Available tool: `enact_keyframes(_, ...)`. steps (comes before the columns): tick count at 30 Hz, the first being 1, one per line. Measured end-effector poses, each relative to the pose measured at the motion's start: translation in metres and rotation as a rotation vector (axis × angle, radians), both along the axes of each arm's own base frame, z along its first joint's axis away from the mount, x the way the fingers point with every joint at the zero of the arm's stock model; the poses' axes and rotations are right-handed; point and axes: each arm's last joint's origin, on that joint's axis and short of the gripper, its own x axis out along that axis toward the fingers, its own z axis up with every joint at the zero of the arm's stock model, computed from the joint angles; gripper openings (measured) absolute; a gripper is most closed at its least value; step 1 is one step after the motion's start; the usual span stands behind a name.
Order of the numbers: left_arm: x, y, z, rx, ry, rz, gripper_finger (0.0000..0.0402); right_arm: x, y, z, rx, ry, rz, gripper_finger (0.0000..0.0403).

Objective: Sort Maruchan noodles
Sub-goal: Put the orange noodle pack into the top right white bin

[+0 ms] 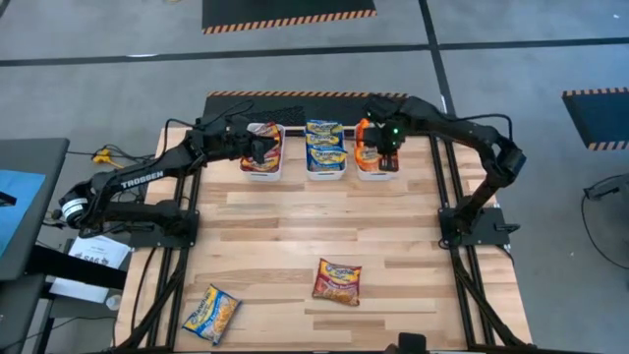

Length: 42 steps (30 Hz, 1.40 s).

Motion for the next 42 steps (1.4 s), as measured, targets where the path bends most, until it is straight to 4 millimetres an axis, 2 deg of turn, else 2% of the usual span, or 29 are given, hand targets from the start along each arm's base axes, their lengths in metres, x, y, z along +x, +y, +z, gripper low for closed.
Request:
enact_keyframes(4,0.0,0.0,0.0,-0.001,0.0,0.0,0.0123,-0.004,0.003,-0.013,0.035,0.032,-0.046,0.0019)
enact_keyframes(14,0.0,0.0,-0.001,-0.003,0.004,0.0,0.0123,0.0,0.017,-0.012,0.066,0.051,-0.099,0.0016)
enact_keyframes(26,0.0,0.0,-0.001,0.038,0.028,-0.01,0.0123,0.002,0.014,-0.011,0.035,0.031,-0.146,0.0121)
enact_keyframes(29,0.0,0.0,-0.001,0.038,0.028,-0.011,0.0123,0.002,0.013,-0.002,0.026,0.032,-0.15,0.0148)
enact_keyframes(36,0.0,0.0,-0.001,0.038,0.029,-0.011,0.0123,-0.002,0.014,0.039,0.054,0.023,-0.286,0.0184)
enact_keyframes(39,0.0,0.0,-0.001,0.038,0.029,-0.011,0.0123,-0.003,0.02,0.045,0.197,-0.012,-0.371,0.0186)
enact_keyframes(42,0.0,0.0,-0.001,0.038,0.029,-0.011,0.0123,0.0,0.021,0.04,0.344,-0.086,-0.372,0.0184)
